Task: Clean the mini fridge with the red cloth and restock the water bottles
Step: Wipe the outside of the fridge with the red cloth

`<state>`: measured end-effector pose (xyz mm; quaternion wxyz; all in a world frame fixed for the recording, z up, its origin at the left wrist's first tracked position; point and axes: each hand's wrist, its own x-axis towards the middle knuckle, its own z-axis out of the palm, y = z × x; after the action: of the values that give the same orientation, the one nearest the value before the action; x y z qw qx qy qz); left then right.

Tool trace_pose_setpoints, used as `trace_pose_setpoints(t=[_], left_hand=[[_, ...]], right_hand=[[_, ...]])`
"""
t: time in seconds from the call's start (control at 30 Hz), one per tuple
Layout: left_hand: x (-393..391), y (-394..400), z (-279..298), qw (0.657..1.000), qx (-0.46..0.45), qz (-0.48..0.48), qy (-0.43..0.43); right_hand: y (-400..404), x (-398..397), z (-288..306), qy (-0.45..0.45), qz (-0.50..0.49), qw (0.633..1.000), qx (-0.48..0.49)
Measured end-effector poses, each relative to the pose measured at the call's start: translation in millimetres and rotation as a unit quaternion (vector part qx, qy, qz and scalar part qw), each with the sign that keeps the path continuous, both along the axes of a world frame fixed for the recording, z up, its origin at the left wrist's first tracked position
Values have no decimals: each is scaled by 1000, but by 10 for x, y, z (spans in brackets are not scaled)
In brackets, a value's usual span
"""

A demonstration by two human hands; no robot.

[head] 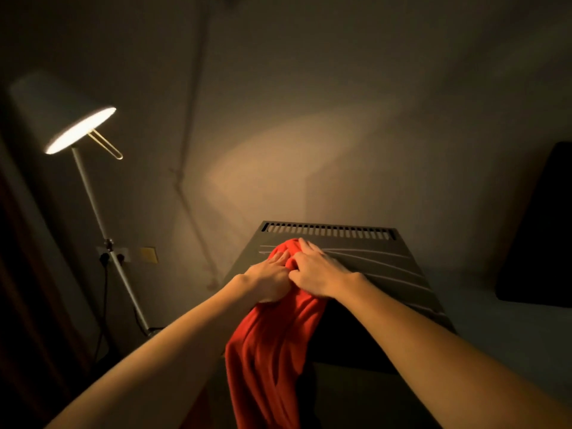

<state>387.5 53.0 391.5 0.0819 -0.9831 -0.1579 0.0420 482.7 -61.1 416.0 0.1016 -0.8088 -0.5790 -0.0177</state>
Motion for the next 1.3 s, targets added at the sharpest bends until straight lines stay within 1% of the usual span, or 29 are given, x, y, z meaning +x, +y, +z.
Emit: trace_pose_setpoints(t=[0.2, 0.3, 0.43, 0.5, 0.6, 0.73, 0.8, 0.93, 1.03, 1.13, 1.23, 1.3], left_hand=[[32, 122, -6, 999, -21, 19, -22], [108, 218, -31, 999, -33, 35, -21], [163, 370, -63, 995, -55, 56, -53], [187, 481, -65, 995, -61, 64, -45], [212, 662, -71, 995, -66, 64, -31], [250, 883, -97, 995, -71, 61, -45], [254, 944, -111, 995, -68, 61, -49], [211, 897, -100, 993, -87, 51, -56], [166, 861, -35, 990, -114, 42, -67], [133, 849, 100, 981, -146, 41, -120], [100, 821, 206, 974, -162, 55, -149], [141, 807, 194, 978, -150, 22, -142]], right_hand=[[188, 110, -95, 44, 15, 998, -35], [334, 206, -135, 38, 29, 998, -32], [508, 192, -137, 24, 23, 999, 0], [611, 193, -130, 18, 19, 1000, 4], [784, 196, -132, 22, 15, 1000, 2], [971, 174, -113, 22, 1, 1000, -2], [994, 145, -116, 10, -10, 1000, 13], [815, -5, -196, -28, -17, 996, 81], [494, -265, -195, -20, -25, 998, 48], [-8, -735, -170, 1, -22, 1000, -16], [-307, -1023, -179, -6, -30, 999, -25], [-334, -1014, -203, -24, -50, 998, -18]])
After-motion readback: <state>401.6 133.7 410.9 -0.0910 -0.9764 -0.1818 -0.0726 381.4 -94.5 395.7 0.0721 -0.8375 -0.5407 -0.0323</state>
